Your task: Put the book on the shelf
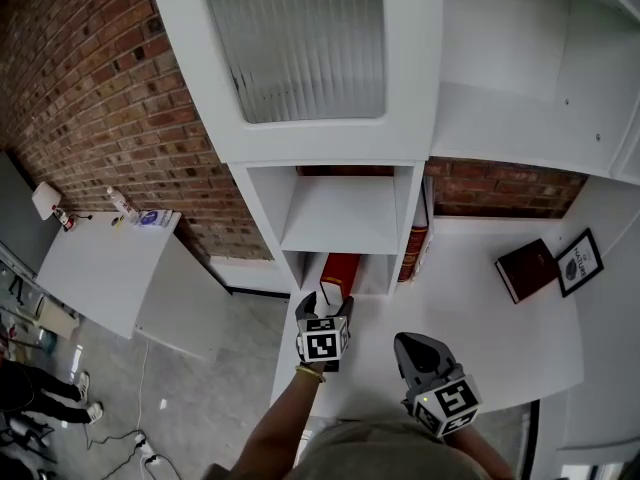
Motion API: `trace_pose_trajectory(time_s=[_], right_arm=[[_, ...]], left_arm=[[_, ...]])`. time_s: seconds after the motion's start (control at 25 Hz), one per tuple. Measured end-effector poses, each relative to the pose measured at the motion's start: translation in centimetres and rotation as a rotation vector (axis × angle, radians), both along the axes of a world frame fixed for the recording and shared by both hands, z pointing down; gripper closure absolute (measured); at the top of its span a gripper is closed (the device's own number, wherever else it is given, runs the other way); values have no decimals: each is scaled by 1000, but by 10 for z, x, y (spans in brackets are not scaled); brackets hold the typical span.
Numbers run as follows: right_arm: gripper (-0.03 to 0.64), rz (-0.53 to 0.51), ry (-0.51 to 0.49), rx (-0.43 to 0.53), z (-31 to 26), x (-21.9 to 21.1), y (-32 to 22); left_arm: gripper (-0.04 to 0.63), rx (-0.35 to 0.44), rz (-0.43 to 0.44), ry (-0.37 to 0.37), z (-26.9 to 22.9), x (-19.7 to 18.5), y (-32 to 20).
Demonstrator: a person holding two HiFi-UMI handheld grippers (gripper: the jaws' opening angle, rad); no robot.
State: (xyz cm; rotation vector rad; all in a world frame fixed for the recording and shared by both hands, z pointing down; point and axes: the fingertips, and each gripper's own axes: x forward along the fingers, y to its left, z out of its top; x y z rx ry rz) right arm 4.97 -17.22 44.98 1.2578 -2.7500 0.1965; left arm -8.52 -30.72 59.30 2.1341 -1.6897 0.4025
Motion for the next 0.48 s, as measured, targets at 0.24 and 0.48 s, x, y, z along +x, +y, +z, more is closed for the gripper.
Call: trace_pose_trajectory(time_s=[0.24, 0.48], right_arm=[[611, -30, -9, 0, 2, -7, 12], [611, -50, -12, -1, 3, -6, 24]], left_arm=[[236, 10, 26, 24, -12, 4, 23], [331, 69, -8, 52, -35, 6, 46]])
